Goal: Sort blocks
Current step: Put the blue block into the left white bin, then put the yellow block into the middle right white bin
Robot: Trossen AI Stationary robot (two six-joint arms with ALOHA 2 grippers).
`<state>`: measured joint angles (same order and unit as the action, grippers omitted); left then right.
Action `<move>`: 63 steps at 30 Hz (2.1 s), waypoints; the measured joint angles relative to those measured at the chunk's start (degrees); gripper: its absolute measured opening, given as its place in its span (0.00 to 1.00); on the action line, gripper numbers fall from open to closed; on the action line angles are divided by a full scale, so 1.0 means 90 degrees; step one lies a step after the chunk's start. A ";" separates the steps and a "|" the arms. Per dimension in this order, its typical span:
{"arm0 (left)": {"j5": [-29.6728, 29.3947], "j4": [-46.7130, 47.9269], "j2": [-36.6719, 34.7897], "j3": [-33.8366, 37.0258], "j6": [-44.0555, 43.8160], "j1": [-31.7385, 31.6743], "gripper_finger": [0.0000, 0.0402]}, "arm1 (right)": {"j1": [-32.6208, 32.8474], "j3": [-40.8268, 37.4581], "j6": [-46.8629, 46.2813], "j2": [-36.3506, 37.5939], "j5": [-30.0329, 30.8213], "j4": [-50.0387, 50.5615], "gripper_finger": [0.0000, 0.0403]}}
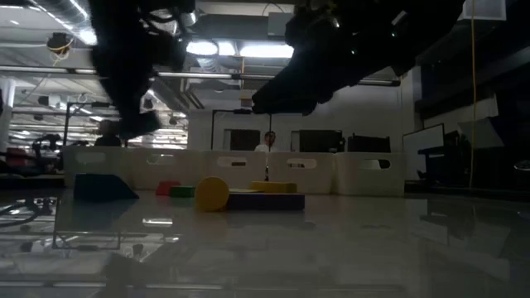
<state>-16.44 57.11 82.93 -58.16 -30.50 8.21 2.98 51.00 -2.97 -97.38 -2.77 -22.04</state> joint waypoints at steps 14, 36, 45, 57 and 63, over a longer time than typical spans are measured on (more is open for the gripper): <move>-0.3218 0.0109 -0.0585 -0.0043 0.0435 -0.2867 0.29 | -0.0002 0.0002 -0.0185 0.0000 0.0645 0.0693 0.47; -0.3143 -0.0119 -0.0529 -0.0043 0.0356 -0.5121 0.50 | -0.0002 0.0002 -0.0151 0.0000 0.0645 0.0665 0.47; -0.1990 -0.1679 -0.0529 -0.0041 -0.0153 -0.4601 0.47 | -0.0002 0.0002 -0.0994 0.0000 0.0693 0.0665 0.47; -0.0999 -0.2990 -0.0529 -0.0041 0.1323 -0.3114 0.41 | 0.0005 0.0002 -0.2358 0.0005 -0.0086 0.1997 0.47; -0.0996 -0.2947 -0.0529 -0.0041 0.1269 -0.2390 0.40 | 0.0142 0.0002 -0.2502 0.0005 0.0417 0.2130 0.47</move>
<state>-25.41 30.59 78.17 -58.52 -19.08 -13.30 4.26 51.03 -25.49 -97.34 0.98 -2.87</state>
